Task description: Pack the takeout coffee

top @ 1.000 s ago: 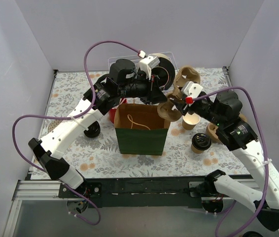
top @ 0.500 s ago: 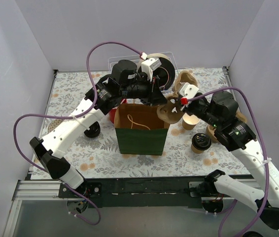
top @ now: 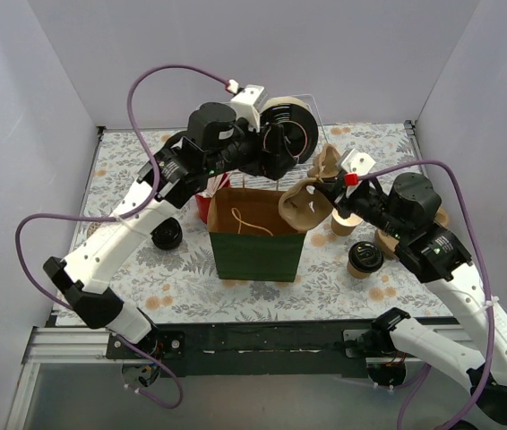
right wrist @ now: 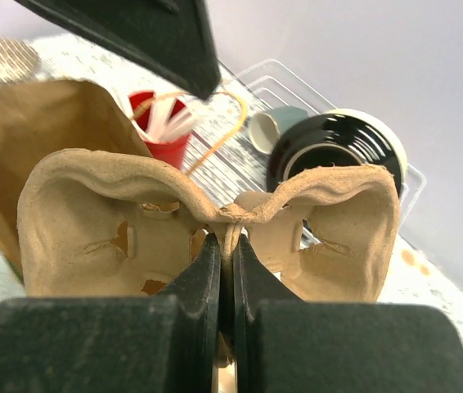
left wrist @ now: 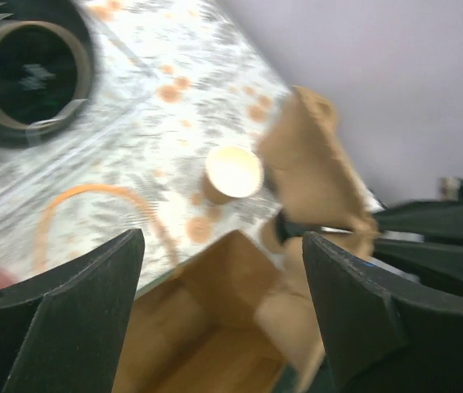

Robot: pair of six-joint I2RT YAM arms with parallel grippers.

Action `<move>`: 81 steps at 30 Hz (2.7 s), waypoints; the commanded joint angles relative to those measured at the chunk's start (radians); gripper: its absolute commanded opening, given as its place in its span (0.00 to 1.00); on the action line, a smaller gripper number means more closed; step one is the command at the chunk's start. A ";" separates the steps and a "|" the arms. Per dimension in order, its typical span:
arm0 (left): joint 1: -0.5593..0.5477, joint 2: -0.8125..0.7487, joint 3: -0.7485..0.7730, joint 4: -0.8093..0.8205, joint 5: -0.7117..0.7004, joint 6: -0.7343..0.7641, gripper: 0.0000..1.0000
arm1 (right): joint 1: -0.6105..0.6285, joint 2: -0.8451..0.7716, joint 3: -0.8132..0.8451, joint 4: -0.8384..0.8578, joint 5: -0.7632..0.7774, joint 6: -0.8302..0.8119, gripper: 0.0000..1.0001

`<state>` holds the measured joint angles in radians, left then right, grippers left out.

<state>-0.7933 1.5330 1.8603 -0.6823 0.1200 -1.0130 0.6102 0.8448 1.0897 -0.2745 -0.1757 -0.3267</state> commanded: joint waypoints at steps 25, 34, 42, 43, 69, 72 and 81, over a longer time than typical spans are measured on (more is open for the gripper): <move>0.059 -0.293 -0.394 -0.299 -0.325 -0.275 0.52 | 0.005 0.042 0.140 0.316 -0.158 0.977 0.19; 0.059 -0.493 -0.503 -0.124 -0.122 -0.487 0.25 | 0.005 0.256 0.559 -0.073 -0.236 1.175 0.24; 0.059 -0.623 -0.616 -0.092 -0.017 -0.578 0.02 | 0.005 0.178 0.388 -0.026 -0.202 1.316 0.24; 0.059 -0.626 -0.603 -0.127 -0.023 -0.579 0.03 | 0.005 0.180 0.392 -0.047 -0.202 1.315 0.24; 0.059 -0.465 -0.527 -0.217 -0.126 -0.530 0.70 | 0.005 0.154 0.237 -0.153 -0.054 1.243 0.38; 0.059 -0.468 -0.535 -0.223 -0.135 -0.519 0.70 | 0.005 0.154 0.220 -0.164 -0.047 1.255 0.34; 0.059 -0.461 -0.498 -0.287 -0.206 -0.541 0.70 | 0.005 0.155 0.243 -0.230 -0.010 1.281 0.29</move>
<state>-0.7383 1.0843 1.3346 -0.9184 -0.0299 -1.5452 0.6102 1.0054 1.3048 -0.4770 -0.2222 0.9375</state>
